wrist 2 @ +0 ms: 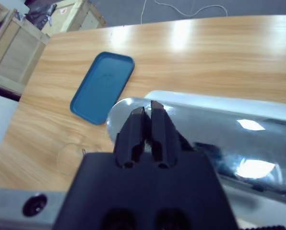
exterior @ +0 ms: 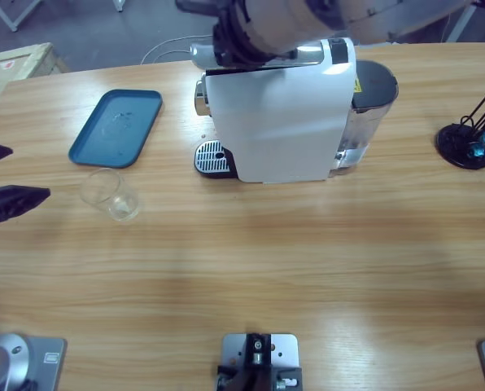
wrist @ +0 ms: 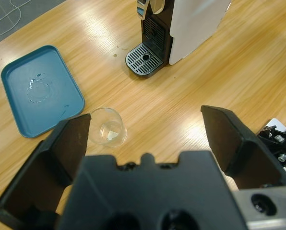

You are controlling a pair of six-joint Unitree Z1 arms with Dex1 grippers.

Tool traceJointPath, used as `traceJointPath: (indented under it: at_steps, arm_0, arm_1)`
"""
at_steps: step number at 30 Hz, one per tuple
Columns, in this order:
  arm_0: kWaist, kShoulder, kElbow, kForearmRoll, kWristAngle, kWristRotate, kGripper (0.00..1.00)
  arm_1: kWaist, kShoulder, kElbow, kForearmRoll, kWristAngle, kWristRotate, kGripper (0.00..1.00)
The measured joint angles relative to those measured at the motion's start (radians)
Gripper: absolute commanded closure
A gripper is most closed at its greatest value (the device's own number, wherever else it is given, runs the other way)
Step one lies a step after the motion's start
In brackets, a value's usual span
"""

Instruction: Pour coffee

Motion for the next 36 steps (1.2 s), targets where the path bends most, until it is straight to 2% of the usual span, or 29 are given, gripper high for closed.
traceJointPath:
  at_steps: [5,6,7,8,11,14,18,21,27,36]
  arm_0:
    - [0.000,0.000,0.000,0.000,0.000,0.000,0.009]
    - [0.000,0.000,0.000,0.000,0.000,0.000,0.009]
    - [0.000,0.000,0.000,0.000,0.000,0.000,0.009]
    - [0.000,0.000,0.000,0.000,0.000,0.000,0.009]
    - [0.000,0.000,0.004,0.000,0.020,-0.039,0.009]
    - [0.000,0.000,0.042,-0.002,0.056,-0.114,0.009]
    - [-0.001,0.018,0.096,-0.019,0.165,-0.219,0.009]
    - [0.000,0.070,0.131,-0.057,0.223,-0.254,0.009]
    - [0.000,0.223,0.186,-0.152,0.248,-0.291,0.009]
    - [0.001,0.366,0.275,-0.290,0.309,-0.383,0.009]
  arm_1:
    - [0.002,0.007,-0.009,0.021,0.008,0.005,1.000]
    - [0.002,0.007,-0.011,0.022,0.008,0.005,0.714]
    - [0.002,0.006,-0.012,0.023,0.005,0.004,0.092]
    - [0.003,0.006,-0.013,0.023,-0.003,-0.010,0.000]
    - [0.011,-0.014,-0.012,0.039,-0.037,-0.133,0.000]
    - [0.071,-0.099,-0.011,0.160,-0.116,-0.246,0.000]
    - [0.169,-0.296,0.004,0.368,-0.203,-0.288,0.000]
    - [0.231,-0.422,0.111,0.466,-0.240,-0.287,0.000]
    - [0.278,-0.578,0.325,0.499,-0.179,-0.285,0.000]
    - [0.279,-0.606,0.419,0.499,-0.156,-0.240,0.000]
